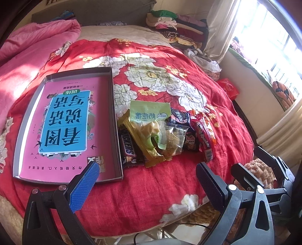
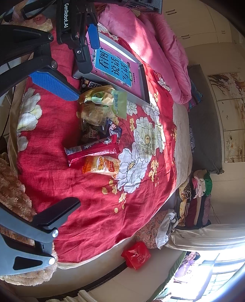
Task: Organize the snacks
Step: 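Move both tools toward the snack pile on the bedspread, then close left tool on the green-labelled snack bag while right tool grasps the red stick wrapper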
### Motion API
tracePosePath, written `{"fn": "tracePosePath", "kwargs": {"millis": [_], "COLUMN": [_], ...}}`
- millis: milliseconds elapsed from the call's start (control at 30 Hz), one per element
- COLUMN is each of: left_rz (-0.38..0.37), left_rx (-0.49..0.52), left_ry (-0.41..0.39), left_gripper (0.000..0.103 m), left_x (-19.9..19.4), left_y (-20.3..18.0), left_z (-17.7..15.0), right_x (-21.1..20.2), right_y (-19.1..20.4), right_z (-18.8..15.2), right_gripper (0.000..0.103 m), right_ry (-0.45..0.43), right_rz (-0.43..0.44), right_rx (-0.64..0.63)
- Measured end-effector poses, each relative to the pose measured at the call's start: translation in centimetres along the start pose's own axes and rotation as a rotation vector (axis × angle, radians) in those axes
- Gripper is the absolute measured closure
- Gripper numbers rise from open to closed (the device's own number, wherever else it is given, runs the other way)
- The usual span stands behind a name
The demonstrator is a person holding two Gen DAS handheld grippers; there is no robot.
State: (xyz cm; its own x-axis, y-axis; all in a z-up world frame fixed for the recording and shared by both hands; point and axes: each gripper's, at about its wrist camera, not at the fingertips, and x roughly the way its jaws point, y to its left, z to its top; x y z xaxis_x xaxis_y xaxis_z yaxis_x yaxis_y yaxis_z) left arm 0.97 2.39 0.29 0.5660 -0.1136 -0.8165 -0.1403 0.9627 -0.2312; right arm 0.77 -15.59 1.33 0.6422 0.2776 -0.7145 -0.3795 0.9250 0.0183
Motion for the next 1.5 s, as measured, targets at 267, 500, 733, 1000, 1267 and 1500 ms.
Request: {"fn": "tracePosePath", "kwargs": {"millis": [267, 500, 733, 1000, 1267, 1500], "left_rz": [-0.043, -0.038, -0.051, -0.065, -0.07, -0.071], "left_rx": [-0.002, -0.034, -0.041, -0.041, -0.027, -0.047], "left_ry": [0.017, 0.042, 0.072, 0.111, 0.13, 0.145], "left_gripper": [0.001, 0.001, 0.002, 0.018, 0.031, 0.037], "left_x": [1.0, 2.6, 4.5, 6.4, 7.7, 8.3], "left_y": [0.0, 0.6, 0.7, 0.2, -0.2, 0.6], "left_z": [1.1, 2.6, 3.9, 4.6, 4.9, 5.1], "right_x": [1.6, 4.2, 6.0, 7.3, 8.7, 10.1], "right_y": [-0.2, -0.7, -1.0, -1.6, -1.2, -0.5], "right_z": [0.5, 1.3, 1.4, 1.5, 1.8, 1.7], "right_gripper": [0.0, 0.0, 0.0, 0.006, 0.036, 0.063], "right_ry": [0.039, 0.087, 0.137, 0.172, 0.2, 0.247], "right_rz": [0.015, 0.015, 0.03, 0.035, 0.025, 0.045], "right_rx": [0.013, 0.024, 0.037, 0.058, 0.007, -0.037]}}
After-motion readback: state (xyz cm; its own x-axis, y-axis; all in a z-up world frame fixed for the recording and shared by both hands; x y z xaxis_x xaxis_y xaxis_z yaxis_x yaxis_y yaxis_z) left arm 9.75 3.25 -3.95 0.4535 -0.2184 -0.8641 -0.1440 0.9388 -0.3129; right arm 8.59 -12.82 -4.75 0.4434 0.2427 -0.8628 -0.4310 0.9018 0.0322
